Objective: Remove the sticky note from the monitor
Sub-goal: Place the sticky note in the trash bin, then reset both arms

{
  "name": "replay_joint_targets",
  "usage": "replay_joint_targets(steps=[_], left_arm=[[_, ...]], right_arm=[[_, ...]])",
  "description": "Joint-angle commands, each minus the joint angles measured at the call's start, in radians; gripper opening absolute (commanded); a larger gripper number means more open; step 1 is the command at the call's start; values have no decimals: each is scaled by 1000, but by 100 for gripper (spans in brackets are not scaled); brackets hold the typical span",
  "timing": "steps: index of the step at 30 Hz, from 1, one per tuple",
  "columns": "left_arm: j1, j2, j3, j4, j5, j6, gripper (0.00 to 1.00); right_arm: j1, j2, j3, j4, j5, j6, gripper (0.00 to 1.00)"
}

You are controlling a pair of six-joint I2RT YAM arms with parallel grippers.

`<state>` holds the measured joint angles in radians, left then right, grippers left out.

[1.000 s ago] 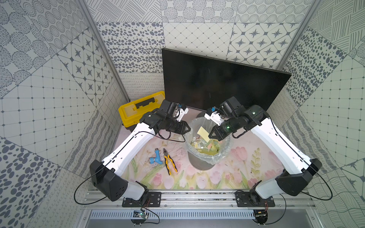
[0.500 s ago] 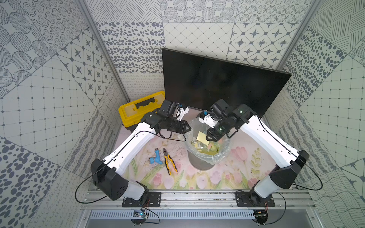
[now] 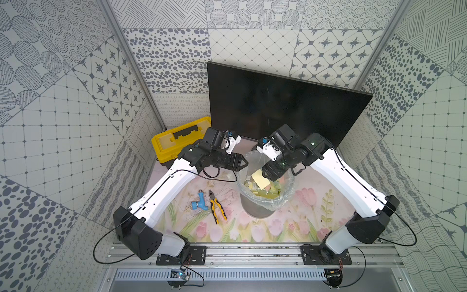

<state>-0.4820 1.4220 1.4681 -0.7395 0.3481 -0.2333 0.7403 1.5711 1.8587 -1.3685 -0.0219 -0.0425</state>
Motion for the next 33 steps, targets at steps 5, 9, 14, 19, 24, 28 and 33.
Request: replay_joint_targets(steps=[5,9,14,19,24,28,33], left_arm=[[101,-100,-16,272,-60,-92,80],[179,-160,-51,385,-123,-138,92],[234,-249,-146,491,-345,-82,99],[309,-344,-326,622,-533,-132,99],[362,-384,-436,605,-594,-182,99],[367,-402,-520,635,-643,-215,99],[367,-413,-646,696,-702,-268,99]], right_arm=[[-10,-157,36,177,237,-6,89],[-37,-274,-59,310,340,-4,94],[-161,-509,-346,588,415,43,97],[-408,-721,-641,771,393,214,97],[-536,-816,-847,849,408,257,97],[-613,-841,-1006,940,431,273,97],[-681,-833,-1252,1185,417,315,97]])
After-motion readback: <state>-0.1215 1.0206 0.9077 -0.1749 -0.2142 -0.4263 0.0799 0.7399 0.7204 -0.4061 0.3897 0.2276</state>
